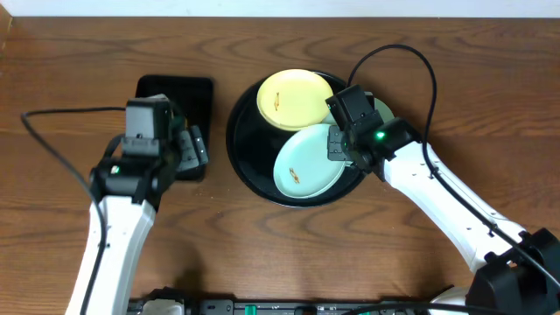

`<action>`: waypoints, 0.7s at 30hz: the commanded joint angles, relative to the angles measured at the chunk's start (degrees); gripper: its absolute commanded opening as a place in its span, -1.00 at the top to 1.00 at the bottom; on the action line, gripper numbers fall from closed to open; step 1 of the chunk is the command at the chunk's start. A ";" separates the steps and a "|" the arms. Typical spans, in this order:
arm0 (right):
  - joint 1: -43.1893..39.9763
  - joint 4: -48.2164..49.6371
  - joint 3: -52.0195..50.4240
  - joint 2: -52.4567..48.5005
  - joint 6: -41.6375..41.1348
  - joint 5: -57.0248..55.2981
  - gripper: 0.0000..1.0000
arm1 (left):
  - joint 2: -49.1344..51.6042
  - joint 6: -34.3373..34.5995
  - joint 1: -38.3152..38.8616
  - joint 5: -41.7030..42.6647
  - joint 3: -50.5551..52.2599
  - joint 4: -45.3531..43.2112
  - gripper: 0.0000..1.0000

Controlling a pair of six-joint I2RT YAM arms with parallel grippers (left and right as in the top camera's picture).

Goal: Clean dirty plates on tray and stack at the side
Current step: 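Grasp the rim of the right pale blue plate with the right gripper, then lower left gripper onto the green sponge and grasp it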

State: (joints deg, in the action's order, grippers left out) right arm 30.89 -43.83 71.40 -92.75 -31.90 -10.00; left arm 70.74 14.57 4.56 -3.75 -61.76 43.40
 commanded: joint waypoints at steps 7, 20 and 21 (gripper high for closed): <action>0.48 -3.15 -0.28 -0.15 0.68 -1.55 0.98 | 8.50 -0.72 -0.52 -1.25 -0.68 -2.58 -0.81; 0.98 2.78 -1.11 -0.17 3.65 4.07 0.98 | 11.80 -1.01 -2.67 -1.31 -0.33 -5.79 -0.82; 1.16 2.95 -1.27 -0.17 4.15 4.00 0.98 | 12.72 -0.98 -2.67 -1.31 -0.31 -6.36 -0.82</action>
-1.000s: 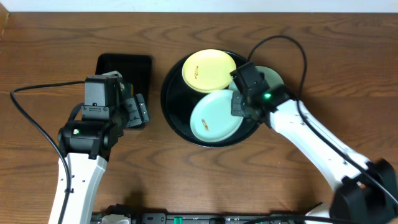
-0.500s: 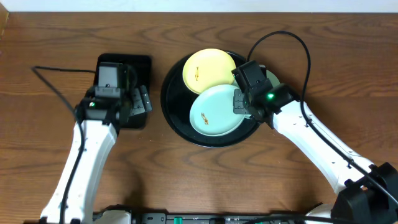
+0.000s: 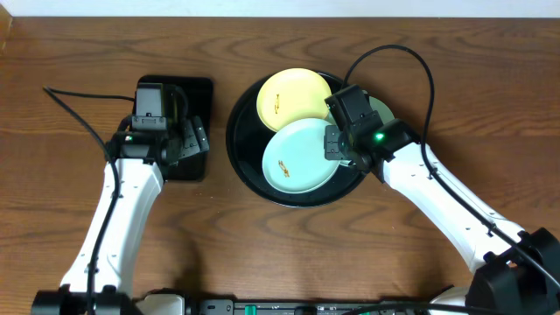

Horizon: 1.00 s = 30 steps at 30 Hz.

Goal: Clean dirty plates on tray and stack at the side
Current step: 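Lower left gripper onto the green sponge and grasp it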

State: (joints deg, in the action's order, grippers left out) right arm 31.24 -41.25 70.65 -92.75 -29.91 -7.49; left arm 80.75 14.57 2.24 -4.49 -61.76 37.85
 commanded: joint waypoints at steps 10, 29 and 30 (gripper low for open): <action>4.39 1.77 -3.23 -0.17 4.07 -1.64 0.98 | 12.22 -2.29 -2.21 -1.60 -0.31 -10.54 -0.83; 4.83 2.69 -3.23 -0.17 5.35 -2.80 0.98 | 26.97 -8.61 -6.19 -1.55 -0.31 -18.91 -0.54; 4.83 2.67 -3.23 -0.17 5.35 -2.80 0.98 | 27.36 -9.64 -6.19 -1.55 -0.31 -19.06 -0.43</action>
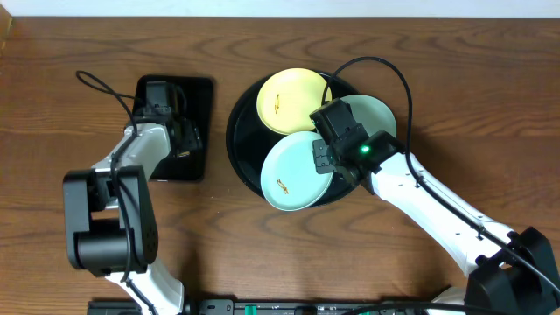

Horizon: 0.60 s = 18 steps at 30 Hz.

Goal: Clean dirty plates on tray and stack at the side
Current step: 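Lower left gripper onto the green sponge and grasp it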

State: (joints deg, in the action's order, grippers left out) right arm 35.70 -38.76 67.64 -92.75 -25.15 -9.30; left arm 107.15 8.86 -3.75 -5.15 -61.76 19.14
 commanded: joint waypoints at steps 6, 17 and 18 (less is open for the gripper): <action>0.33 0.02 -0.22 -0.17 0.59 -1.01 0.98 | 1.18 -4.55 -0.20 -0.87 -0.31 -0.42 0.70; 0.33 0.07 -0.22 -0.17 0.57 -1.22 0.98 | 1.09 -4.57 -0.22 -0.92 -0.33 -4.20 -0.57; 0.33 0.04 -0.22 -0.17 0.57 -1.20 0.98 | 1.09 -4.57 -0.20 -0.92 -0.33 -5.22 -0.57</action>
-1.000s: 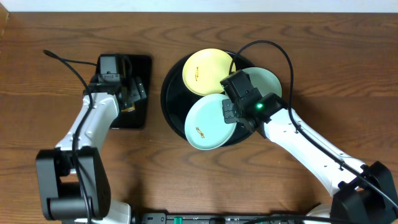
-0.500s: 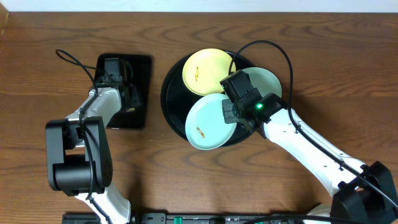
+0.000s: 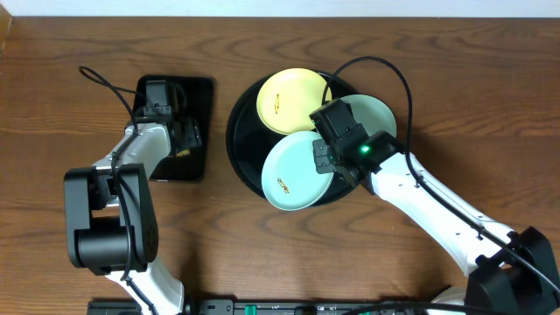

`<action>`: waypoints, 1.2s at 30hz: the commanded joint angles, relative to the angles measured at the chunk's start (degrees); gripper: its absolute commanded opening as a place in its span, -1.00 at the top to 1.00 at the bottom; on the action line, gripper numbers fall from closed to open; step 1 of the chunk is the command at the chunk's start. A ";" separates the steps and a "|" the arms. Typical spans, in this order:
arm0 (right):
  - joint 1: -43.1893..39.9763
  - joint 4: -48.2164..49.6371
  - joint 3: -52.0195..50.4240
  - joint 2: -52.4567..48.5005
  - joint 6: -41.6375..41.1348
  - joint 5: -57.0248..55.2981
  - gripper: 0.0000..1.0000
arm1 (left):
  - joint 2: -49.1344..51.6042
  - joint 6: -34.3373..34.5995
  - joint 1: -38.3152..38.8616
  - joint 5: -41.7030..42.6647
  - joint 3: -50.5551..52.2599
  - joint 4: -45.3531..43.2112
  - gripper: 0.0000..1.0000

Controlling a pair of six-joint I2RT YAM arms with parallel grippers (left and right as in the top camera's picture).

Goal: Clean dirty plates on tray and stack at the side
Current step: 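Lower left gripper onto the green sponge and grasp it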

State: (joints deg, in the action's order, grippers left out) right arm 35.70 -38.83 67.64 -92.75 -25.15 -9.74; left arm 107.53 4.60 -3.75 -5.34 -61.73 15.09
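Observation:
A round black tray (image 3: 248, 112) holds three plates. The yellow plate (image 3: 289, 96) lies at the back with a small crumb on it. The green plate (image 3: 378, 112) sits at the right, partly under my right arm. The light blue plate (image 3: 287, 171) carries a brownish crumb and overhangs the tray's front rim. My right gripper (image 3: 325, 157) is at the blue plate's right rim, shut on it. My left gripper (image 3: 186, 137) hangs low over a black rectangular tray (image 3: 199, 94) at the left. Its fingers are too dark to read.
The wooden table (image 3: 262, 254) runs on all sides. The left arm is folded back on itself at the left front. The right arm crosses the table from the front right corner. Cables loop above both arms.
At first my right gripper held the blue plate at the tray's right, covering the green plate. My left gripper was by the rectangular tray's right edge. The plate then lay further left. Now it overhangs the front rim, the green plate shows, and the left gripper is over the rectangular tray.

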 commanded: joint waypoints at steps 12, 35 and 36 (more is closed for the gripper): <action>0.33 -0.59 -0.22 -0.17 0.59 -0.76 0.98 | 1.18 -0.31 -0.22 -0.74 -0.33 -5.95 -0.53; 0.31 -0.13 -0.22 -0.17 0.57 -1.03 0.98 | 1.33 0.42 -0.20 -0.68 -0.44 0.00 -0.61; 0.33 -0.15 -0.22 -0.17 0.59 -1.03 0.98 | 1.36 0.39 -0.20 -0.50 -0.42 1.33 -0.59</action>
State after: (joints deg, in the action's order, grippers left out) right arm 35.70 -39.18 67.64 -92.75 -25.12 -10.02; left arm 108.95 4.75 -3.75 -5.96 -62.17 13.82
